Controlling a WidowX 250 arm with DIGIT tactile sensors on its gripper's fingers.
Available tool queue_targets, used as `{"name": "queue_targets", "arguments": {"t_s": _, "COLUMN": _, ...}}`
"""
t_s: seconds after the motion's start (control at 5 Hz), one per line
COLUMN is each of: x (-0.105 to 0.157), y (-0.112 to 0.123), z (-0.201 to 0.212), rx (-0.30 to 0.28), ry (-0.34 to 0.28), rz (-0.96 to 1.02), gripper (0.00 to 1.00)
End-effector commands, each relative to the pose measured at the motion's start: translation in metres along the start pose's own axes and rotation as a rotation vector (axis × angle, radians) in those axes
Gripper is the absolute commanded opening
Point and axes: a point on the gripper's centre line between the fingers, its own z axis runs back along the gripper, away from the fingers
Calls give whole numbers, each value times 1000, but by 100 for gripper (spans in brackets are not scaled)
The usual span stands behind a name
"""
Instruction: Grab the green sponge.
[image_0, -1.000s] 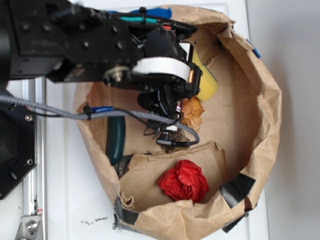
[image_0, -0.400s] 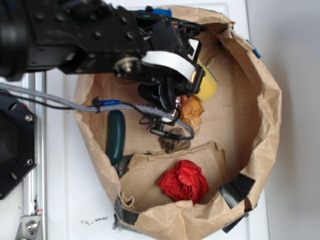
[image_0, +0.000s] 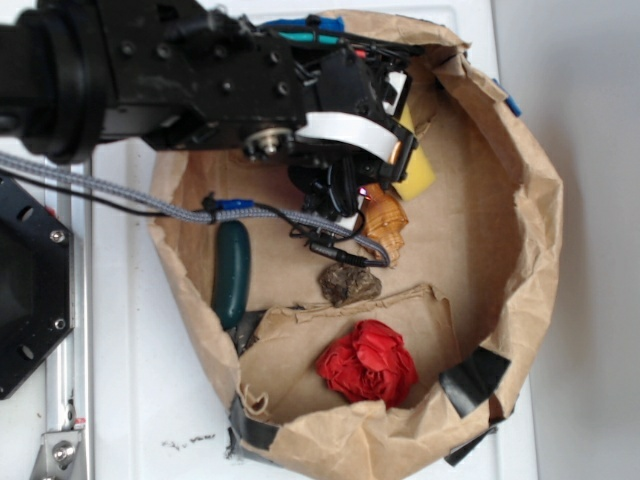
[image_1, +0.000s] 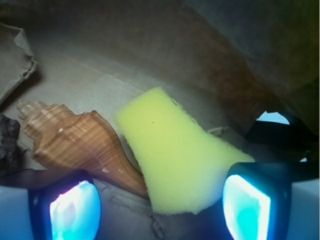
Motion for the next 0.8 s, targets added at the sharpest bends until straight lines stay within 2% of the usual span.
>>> {"name": "queue_targets", "arguments": {"t_s": 0.0, "x": 3, "y": 16, "z": 9, "rx": -2, "ry": -31, "rz": -22, "gripper": 100}}
{"name": "queue_targets", "arguments": {"t_s": 0.4, "x": -1, "y": 16, "z": 8, "rx": 25, "ry": -44, "rz": -45, "gripper": 100}}
{"name": "queue_targets", "arguments": {"t_s": 0.6, "x": -7, "y": 18, "z": 12, "rx": 8, "ry": -19, "rz": -54, "gripper": 100}}
